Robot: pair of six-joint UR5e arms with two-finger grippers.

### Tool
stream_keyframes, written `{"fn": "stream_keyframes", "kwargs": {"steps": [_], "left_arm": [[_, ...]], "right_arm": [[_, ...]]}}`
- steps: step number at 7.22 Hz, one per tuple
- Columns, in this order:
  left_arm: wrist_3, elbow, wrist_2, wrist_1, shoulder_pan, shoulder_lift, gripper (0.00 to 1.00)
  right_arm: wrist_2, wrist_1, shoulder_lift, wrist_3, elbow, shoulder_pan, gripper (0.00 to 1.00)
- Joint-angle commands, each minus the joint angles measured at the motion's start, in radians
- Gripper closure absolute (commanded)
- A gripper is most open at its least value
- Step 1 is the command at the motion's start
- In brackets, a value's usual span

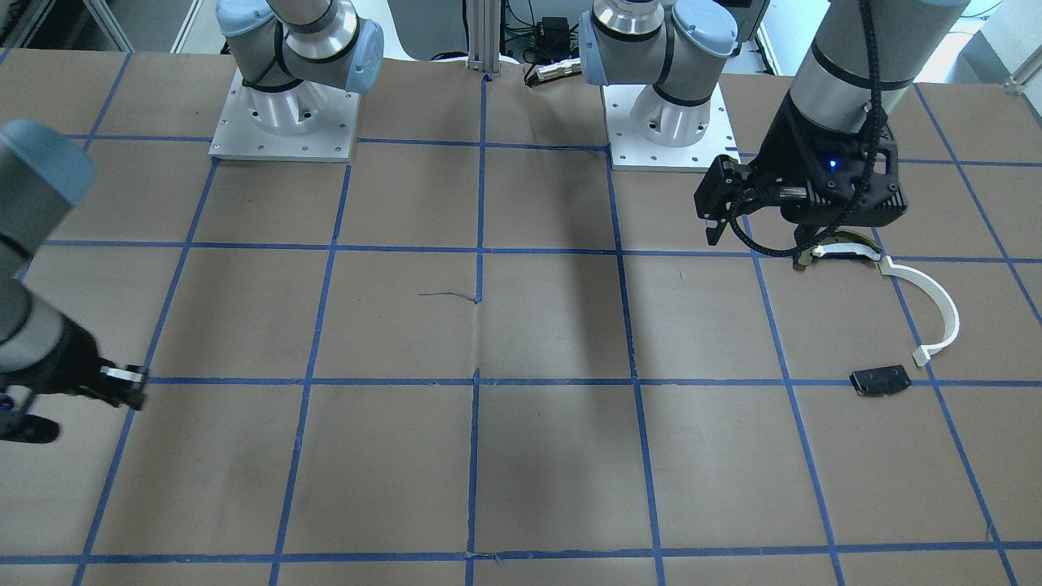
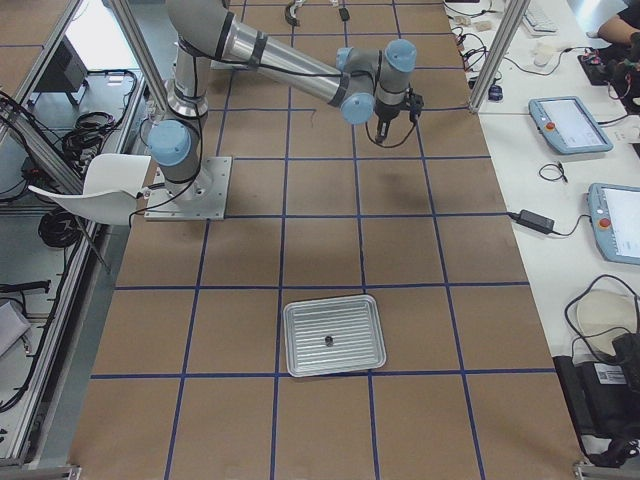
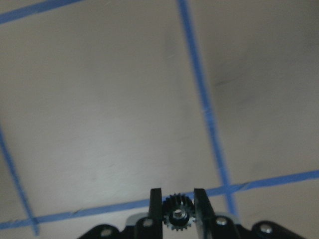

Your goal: Place bearing gear from tray to pile

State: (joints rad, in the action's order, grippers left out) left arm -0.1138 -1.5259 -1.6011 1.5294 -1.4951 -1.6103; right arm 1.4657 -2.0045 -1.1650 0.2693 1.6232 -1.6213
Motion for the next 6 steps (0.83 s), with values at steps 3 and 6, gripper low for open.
{"fn": "stream_keyframes", "kwargs": {"steps": [3,6], "left_arm": [[-0.013,0.001,-0.003,0.0,0.001,0.003,0.0],[-0.013,0.0,-0.002,0.015,0.001,0.012,0.0]], "right_arm": [[-0.016,-0.031,0.125,0.275,0.02,-0.327,1.0],[-0.016,-0.033,0.133,0.284,0.032,-0.364,1.0]]}}
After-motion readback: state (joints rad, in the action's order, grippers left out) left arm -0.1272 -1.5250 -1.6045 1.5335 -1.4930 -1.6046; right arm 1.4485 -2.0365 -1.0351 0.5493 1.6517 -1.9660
